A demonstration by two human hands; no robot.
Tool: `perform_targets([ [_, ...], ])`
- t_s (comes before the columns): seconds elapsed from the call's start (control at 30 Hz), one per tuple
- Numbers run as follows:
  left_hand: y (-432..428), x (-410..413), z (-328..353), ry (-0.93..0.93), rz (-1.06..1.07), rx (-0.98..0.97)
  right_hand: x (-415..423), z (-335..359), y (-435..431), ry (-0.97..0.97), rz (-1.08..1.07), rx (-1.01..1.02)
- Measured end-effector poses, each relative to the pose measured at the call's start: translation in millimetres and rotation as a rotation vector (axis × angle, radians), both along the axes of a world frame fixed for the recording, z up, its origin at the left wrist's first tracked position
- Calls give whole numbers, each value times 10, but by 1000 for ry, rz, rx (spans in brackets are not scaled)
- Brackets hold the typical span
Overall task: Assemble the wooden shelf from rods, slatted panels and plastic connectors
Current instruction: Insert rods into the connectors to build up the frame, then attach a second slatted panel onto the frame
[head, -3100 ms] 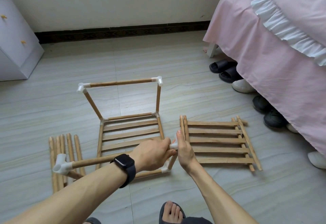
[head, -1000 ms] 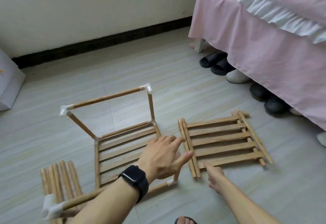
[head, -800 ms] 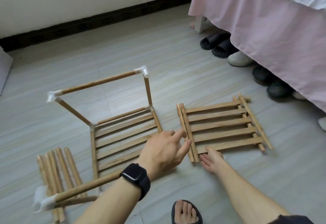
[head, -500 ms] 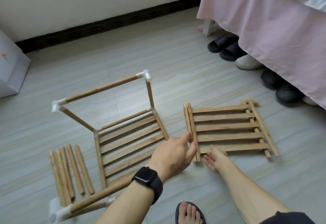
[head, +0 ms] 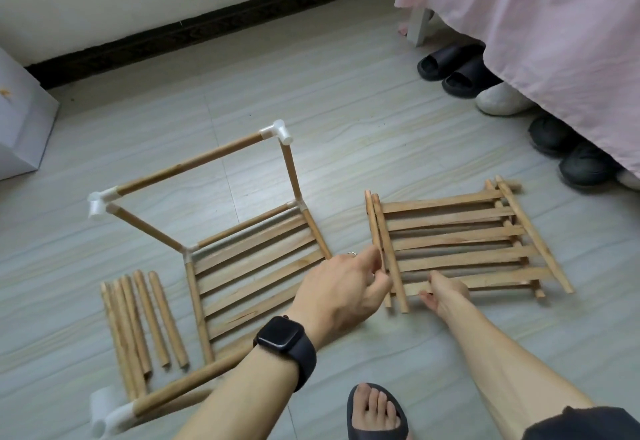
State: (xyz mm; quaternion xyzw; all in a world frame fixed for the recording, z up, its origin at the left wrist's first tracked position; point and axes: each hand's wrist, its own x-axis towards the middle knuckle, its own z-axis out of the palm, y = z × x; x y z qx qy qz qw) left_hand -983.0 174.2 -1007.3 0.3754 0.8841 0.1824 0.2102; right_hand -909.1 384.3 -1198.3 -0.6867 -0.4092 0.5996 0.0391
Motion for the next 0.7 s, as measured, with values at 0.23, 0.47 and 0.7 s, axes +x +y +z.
perform_targets([
  [0.23,184,-98,-60,-190,162,90,-54,890,74,482,-200,-14],
  [0.47,82,-386,553,-369,368,198,-166,2079,-83,886,-105,-125],
  [0.7,-281,-599,1468,-524,725,724,-577,2986,-1108,1104,223,-256],
])
